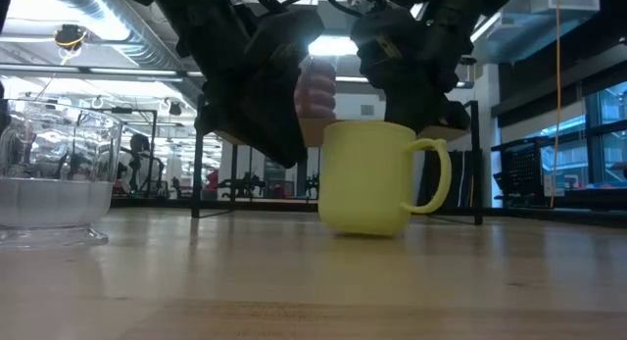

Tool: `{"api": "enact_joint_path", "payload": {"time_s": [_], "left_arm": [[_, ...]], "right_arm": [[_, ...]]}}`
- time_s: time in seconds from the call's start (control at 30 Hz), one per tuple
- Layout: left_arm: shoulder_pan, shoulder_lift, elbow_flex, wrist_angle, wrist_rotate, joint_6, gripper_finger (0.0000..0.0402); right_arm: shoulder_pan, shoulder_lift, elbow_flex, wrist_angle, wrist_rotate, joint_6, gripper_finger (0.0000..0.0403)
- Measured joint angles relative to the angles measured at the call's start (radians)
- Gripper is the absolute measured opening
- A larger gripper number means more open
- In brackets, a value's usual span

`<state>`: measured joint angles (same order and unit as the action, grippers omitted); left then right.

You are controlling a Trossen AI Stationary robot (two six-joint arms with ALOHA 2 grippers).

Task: Stack small to large cups/mugs on shelf
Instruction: Put the yellow mug on the shelf

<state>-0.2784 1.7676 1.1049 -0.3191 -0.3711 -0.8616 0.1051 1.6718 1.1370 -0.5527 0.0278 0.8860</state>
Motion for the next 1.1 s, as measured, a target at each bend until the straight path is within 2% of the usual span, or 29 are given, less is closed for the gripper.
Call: {"api": "enact_joint_path", "payload": {"time_s": [0.47, 0.6, 0.8, 0.93, 1.1], "left_arm": [[0.003, 0.000, 0.000, -0.001, -0.012, 0.000, 0.0081], [0.003, -0.001, 0.000, 0.000, -0.012, 0.001, 0.0081], [0.009, -0.001, 0.000, 0.000, -0.011, 0.001, 0.0081], [0.023, -0.001, 0.000, 0.000, -0.010, 0.000, 0.0081], [0.030, -0.001, 0.000, -0.001, -0.003, 0.000, 0.0081]], "right_arm": [[0.000, -0.001, 0.003, -0.015, -0.021, 0.006, 0.0002], [0.000, -0.001, 0.087, -0.138, -0.018, -0.039, 0.0002], [-0.008, -0.001, 0.341, -0.496, 0.141, -0.128, 0.0002], [-0.042, -0.001, 0.507, -0.666, 0.260, -0.123, 0.0002], [-0.140, -0.002, 0.659, -0.873, 0.387, -0.059, 0.0002]]}}
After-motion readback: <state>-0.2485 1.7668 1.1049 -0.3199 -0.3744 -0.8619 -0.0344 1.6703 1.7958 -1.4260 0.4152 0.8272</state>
